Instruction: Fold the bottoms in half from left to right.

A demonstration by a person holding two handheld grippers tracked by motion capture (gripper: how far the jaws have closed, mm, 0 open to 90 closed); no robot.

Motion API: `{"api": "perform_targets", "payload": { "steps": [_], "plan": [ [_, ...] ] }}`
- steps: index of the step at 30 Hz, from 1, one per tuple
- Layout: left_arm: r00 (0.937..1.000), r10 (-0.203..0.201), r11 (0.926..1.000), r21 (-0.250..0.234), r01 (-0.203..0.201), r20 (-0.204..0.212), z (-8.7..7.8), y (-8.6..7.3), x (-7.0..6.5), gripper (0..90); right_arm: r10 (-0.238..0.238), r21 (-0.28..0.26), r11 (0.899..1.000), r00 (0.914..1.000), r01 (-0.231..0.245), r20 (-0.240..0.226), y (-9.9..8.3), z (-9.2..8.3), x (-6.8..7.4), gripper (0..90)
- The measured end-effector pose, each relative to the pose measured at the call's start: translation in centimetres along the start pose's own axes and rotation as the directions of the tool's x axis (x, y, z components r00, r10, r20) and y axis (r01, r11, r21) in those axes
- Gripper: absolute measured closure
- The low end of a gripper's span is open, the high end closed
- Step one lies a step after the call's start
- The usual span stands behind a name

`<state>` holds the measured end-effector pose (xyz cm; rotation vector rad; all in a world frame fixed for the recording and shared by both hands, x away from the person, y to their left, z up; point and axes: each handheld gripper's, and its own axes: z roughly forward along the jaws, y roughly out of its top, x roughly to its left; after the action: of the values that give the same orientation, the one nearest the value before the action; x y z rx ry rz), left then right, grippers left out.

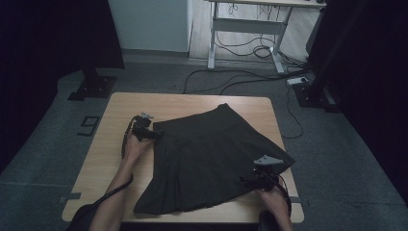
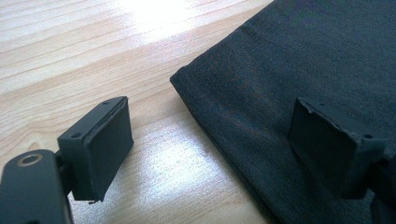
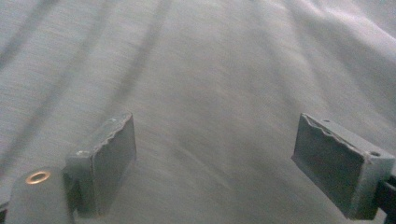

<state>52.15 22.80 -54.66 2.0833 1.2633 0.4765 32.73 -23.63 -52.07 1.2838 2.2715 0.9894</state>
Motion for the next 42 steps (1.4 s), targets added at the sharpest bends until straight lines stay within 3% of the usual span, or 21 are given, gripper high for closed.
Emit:
{"api": "perform_targets", "payload": {
  "steps": [1,5,6,11,17,18,19,20,21,22,23,29,30,31,32,33,34,35,37,41,42],
  "plan": [
    [1.0,0.0,1.0,0.0,0.0,0.0,0.0,0.0,0.0,13.4,-0.015,-0.006,1.0,0.9989,0.014,-0.044,0.8,0.3,1.1,11.7],
    [1.0,0.001,1.0,0.002,-0.001,-0.001,0.0,0.0,0.0,13.4,-0.046,-0.017,0.999,0.9929,0.044,-0.109,2.0,0.8,2.8,8.8],
    [1.0,0.0,1.0,0.002,0.0,-0.001,0.0,0.0,0.0,13.4,-0.067,-0.022,0.998,0.9862,0.065,-0.151,2.8,1.3,4.1,7.0],
    [1.0,0.0,1.0,0.0,0.0,-0.001,0.0,0.0,0.0,13.4,-0.143,-0.028,0.99,0.9593,0.14,-0.244,4.5,2.6,7.5,3.8],
    [1.0,-0.003,1.0,-0.002,0.003,-0.001,0.0,0.0,0.0,13.4,-0.227,-0.034,0.973,0.9117,0.229,-0.343,6.0,4.0,12.0,3.2],
    [1.0,-0.003,1.0,-0.002,0.003,-0.001,0.0,0.0,0.0,13.4,-0.227,-0.034,0.973,0.9117,0.229,-0.343,6.0,4.0,12.0,3.2],
    [1.0,-0.003,1.0,-0.002,0.003,-0.001,0.0,0.0,0.0,13.4,-0.239,-0.037,0.969,0.903,0.242,-0.357,6.2,4.2,12.7,3.2],
    [1.0,-0.003,1.0,-0.001,0.003,-0.001,0.0,0.0,0.0,13.4,-0.263,-0.043,0.963,0.8837,0.267,-0.387,6.5,4.6,14.2,3.2],
    [1.0,-0.003,1.0,-0.001,0.003,-0.001,0.0,0.0,0.0,13.4,-0.263,-0.043,0.963,0.8837,0.267,-0.387,6.5,4.6,14.2,3.2],
    [1.0,-0.003,1.0,0.0,0.003,-0.001,0.0,0.0,0.0,13.4,-0.277,-0.048,0.958,0.8735,0.282,-0.401,6.7,4.8,14.9,3.2],
    [1.0,-0.003,1.0,0.0,0.003,-0.001,0.0,0.0,0.0,13.5,-0.298,-0.048,0.95,0.8544,0.307,-0.426,7.0,5.2,16.4,3.2],
    [1.0,-0.004,1.0,-0.001,0.004,-0.001,0.0,0.0,0.0,13.5,-0.352,-0.057,0.926,0.7964,0.374,-0.492,7.9,6.1,20.0,3.2],
    [1.0,-0.004,1.0,-0.001,0.004,-0.001,0.0,0.0,0.0,13.5,-0.368,-0.063,0.918,0.783,0.391,-0.502,7.9,6.3,20.6,3.2],
    [1.0,-0.004,1.0,-0.001,0.004,-0.001,0.0,0.0,0.0,13.5,-0.368,-0.063,0.918,0.783,0.391,-0.502,7.9,6.3,20.6,3.2],
    [1.0,-0.004,1.0,-0.001,0.004,-0.001,0.0,0.0,0.0,13.5,-0.38,-0.058,0.909,0.7643,0.413,-0.521,7.9,6.6,21.7,3.1],
    [1.0,-0.004,1.0,-0.001,0.004,-0.001,0.0,0.0,0.0,13.5,-0.389,-0.056,0.903,0.7556,0.426,-0.527,7.8,6.9,22.1,2.9],
    [1.0,-0.004,1.0,-0.001,0.004,-0.001,0.0,0.0,0.0,13.5,-0.394,-0.051,0.899,0.7486,0.436,-0.534,7.6,7.1,22.5,2.7],
    [1.0,-0.004,1.0,-0.001,0.004,-0.001,0.0,0.0,0.0,13.5,-0.394,-0.051,0.899,0.7486,0.436,-0.534,7.6,7.1,22.5,2.7],
    [1.0,-0.004,1.0,-0.001,0.004,-0.001,0.0,0.0,0.0,13.5,-0.408,-0.029,0.882,0.7326,0.47,-0.545,7.1,8.1,23.4,1.8],
    [1.0,-0.005,1.0,-0.001,0.005,-0.001,0.0,0.0,0.0,13.4,-0.404,0.005,0.872,0.726,0.489,-0.556,6.2,9.1,24.1,1.4],
    [1.0,-0.005,1.0,-0.001,0.005,-0.001,0.0,0.0,0.0,13.3,-0.411,0.006,0.867,0.7199,0.499,-0.559,6.0,9.4,24.2,1.4]
  ]
}}
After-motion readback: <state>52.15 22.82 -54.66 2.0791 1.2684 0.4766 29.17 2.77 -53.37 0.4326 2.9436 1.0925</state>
